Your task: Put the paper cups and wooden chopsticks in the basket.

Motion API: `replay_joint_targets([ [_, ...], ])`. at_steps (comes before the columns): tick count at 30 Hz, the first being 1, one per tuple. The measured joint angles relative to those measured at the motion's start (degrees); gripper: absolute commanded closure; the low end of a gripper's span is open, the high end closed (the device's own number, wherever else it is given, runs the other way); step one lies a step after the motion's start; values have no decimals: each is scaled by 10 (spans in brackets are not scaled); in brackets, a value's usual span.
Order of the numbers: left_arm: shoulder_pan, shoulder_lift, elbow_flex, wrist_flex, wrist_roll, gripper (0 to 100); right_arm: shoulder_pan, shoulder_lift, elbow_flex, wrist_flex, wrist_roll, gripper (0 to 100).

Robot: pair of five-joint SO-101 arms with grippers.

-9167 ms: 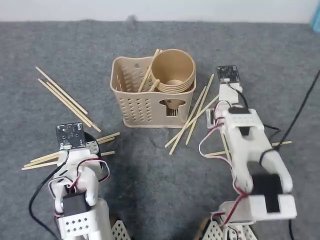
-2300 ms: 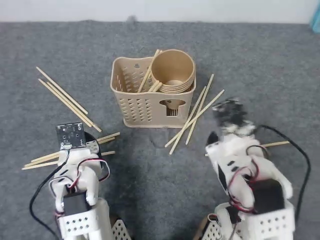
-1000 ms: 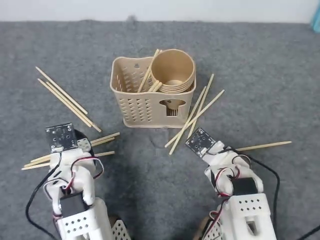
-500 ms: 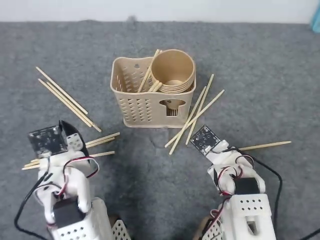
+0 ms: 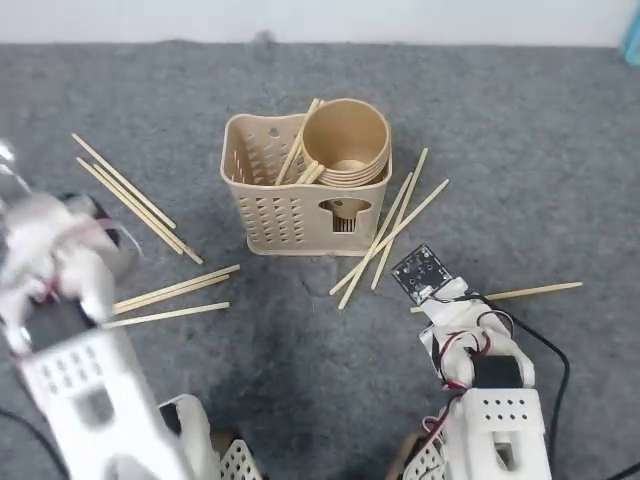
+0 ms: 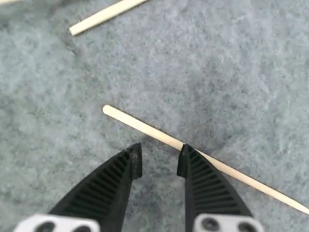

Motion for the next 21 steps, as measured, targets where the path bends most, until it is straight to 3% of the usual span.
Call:
replay_joint_targets([
  [7,-26,303,-221,11,19,984,-1,0,0,-18,0,940],
  [11,-25,454,-357,57,23,979,-1,0,0,-21,0,940],
  [17,-26,668,-585,132,45,869,-1,0,0,-21,0,942],
  [21,-25,794,-752,187,54,870,-1,0,0,-21,0,943],
])
